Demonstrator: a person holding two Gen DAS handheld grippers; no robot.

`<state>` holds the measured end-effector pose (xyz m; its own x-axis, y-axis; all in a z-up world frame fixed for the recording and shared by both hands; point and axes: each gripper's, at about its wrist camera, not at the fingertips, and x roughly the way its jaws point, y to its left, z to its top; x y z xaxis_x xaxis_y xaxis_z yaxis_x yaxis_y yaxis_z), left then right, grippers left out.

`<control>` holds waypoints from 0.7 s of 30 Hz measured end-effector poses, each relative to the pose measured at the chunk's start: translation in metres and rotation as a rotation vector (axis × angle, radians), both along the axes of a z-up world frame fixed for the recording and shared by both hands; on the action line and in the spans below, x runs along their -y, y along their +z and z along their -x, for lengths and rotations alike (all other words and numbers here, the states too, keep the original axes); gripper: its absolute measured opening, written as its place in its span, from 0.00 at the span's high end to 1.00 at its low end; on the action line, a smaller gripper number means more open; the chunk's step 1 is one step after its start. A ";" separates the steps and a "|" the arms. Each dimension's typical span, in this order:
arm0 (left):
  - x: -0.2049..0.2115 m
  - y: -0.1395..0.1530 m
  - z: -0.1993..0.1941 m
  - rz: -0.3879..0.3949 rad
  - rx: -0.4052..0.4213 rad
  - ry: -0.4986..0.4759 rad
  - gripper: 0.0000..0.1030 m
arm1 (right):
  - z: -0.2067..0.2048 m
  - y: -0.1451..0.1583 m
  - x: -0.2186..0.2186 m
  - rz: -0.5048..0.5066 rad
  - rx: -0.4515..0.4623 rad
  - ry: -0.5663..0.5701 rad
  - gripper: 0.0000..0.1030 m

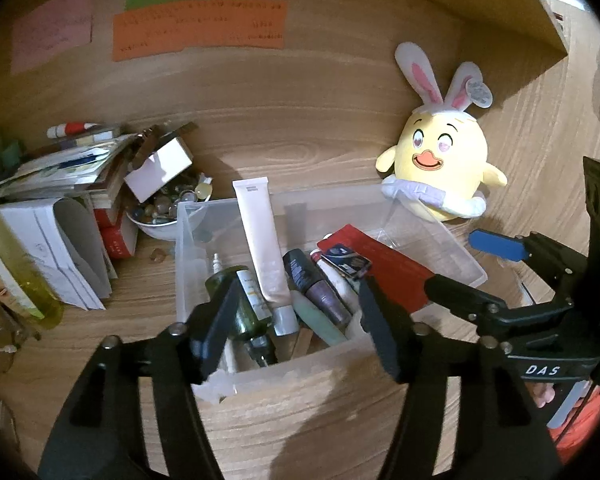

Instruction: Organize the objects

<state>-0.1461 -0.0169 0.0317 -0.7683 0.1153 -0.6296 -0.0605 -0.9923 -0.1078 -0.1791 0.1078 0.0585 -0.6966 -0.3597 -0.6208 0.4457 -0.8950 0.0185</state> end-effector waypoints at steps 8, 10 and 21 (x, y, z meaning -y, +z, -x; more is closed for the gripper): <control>0.000 -0.004 -0.017 0.023 -0.037 0.051 0.21 | -0.016 -0.001 -0.003 -0.015 -0.014 -0.008 0.16; 0.001 -0.005 -0.020 0.022 -0.048 0.067 0.19 | -0.021 -0.001 -0.004 -0.015 -0.024 -0.009 0.11; -0.005 -0.009 -0.038 0.037 -0.080 0.076 0.09 | -0.045 0.003 -0.009 -0.002 -0.064 -0.012 0.02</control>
<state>-0.1083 -0.0123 0.0226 -0.8221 0.0329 -0.5683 0.0079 -0.9976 -0.0692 -0.1341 0.1167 0.0611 -0.7389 -0.3500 -0.5757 0.4354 -0.9002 -0.0115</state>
